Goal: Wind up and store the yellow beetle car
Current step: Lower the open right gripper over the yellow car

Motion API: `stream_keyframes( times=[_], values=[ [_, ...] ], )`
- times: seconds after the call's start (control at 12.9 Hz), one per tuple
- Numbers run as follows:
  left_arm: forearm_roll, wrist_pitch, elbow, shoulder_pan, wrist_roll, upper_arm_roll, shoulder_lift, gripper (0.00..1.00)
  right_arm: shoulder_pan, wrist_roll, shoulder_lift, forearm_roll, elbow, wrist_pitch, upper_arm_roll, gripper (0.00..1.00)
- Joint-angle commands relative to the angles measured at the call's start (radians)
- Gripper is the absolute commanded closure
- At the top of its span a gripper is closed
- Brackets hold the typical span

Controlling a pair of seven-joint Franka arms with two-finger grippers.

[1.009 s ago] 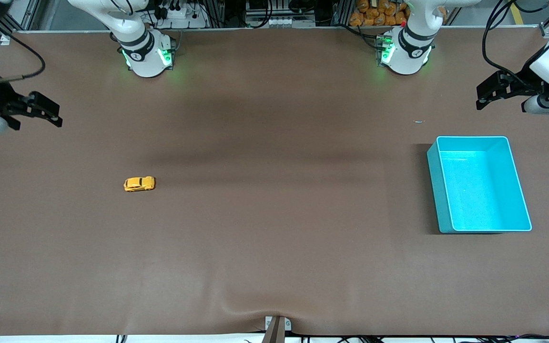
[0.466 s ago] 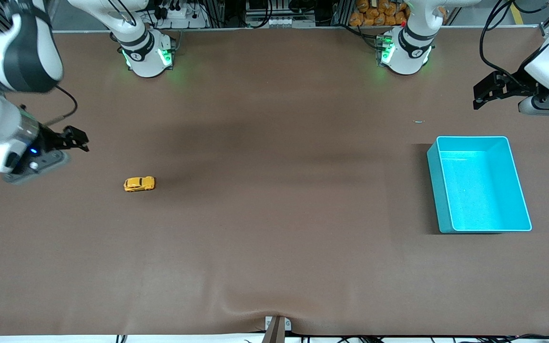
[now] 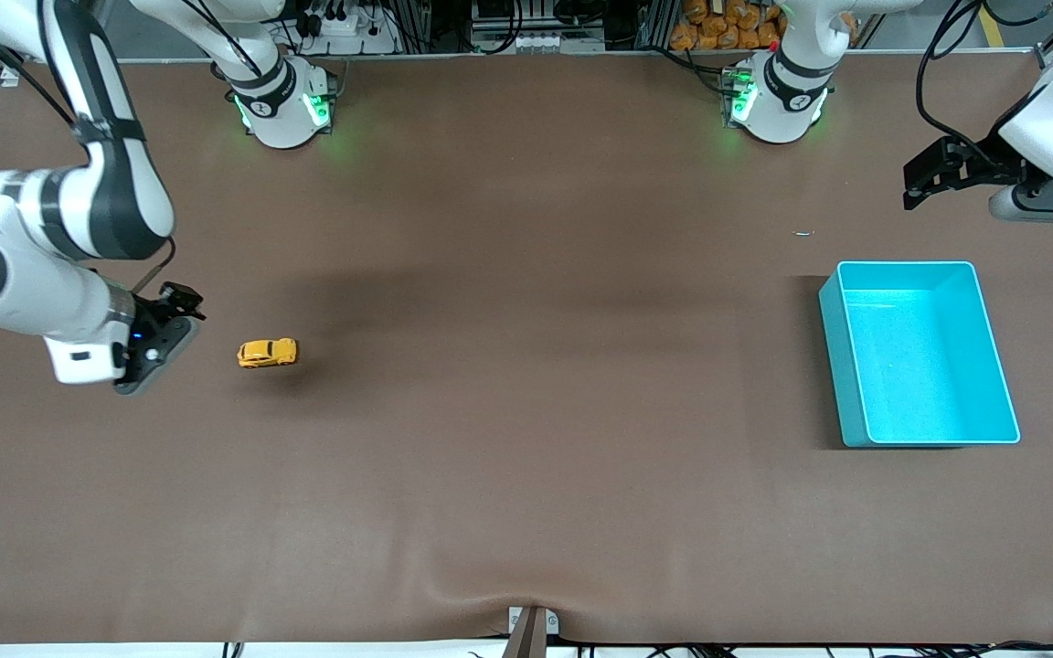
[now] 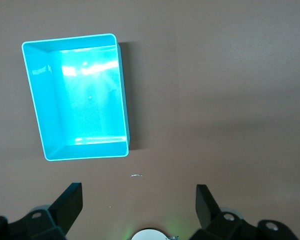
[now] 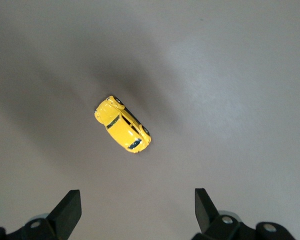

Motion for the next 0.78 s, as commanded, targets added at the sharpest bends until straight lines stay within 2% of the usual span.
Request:
stream_keyframes(
  times=[0.0,0.39,0.7],
  values=[
    [-0.011,-0.004,0.021,0.004,0.0,-0.012,0.036,0.0,-0.001,-0.17,-0.024,-0.003,-0.141,0.162,0.008,0.0],
    [-0.008,0.04,0.019,0.006,0.0,-0.012,0.09,0.0,0.033,-0.362,0.06,-0.003,-0.195,0.287,0.008,0.0],
    [-0.007,0.031,0.002,0.009,-0.003,-0.012,0.104,0.0,0.092,-0.38,0.085,-0.017,-0.215,0.337,0.008,0.04]
  ],
)
